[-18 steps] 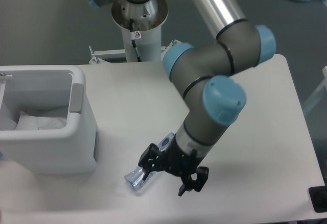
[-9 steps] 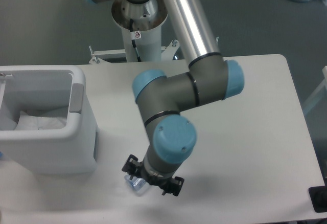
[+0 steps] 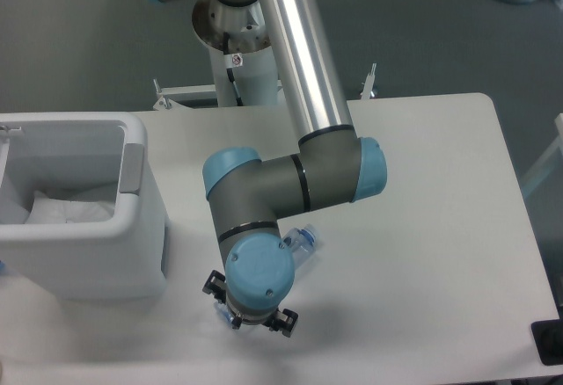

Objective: Place the trash in the trash can
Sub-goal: 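Rotate the gripper and align it with the bottle's cap end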

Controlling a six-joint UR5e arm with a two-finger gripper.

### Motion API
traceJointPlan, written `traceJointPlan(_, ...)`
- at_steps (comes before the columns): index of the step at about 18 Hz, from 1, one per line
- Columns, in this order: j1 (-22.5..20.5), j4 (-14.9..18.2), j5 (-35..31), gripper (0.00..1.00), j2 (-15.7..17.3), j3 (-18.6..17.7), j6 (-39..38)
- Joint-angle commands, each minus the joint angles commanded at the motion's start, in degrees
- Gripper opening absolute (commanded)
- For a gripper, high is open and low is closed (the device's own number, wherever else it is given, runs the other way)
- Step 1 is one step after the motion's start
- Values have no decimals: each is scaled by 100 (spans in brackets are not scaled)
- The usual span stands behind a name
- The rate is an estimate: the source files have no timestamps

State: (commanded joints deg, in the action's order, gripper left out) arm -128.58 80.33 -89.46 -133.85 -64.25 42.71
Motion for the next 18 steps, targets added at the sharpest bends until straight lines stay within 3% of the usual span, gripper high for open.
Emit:
traceJointPlan(7, 88, 18, -71, 99, -1, -246, 0)
traceJointPlan(18, 123, 9, -115, 95, -194, -237, -9)
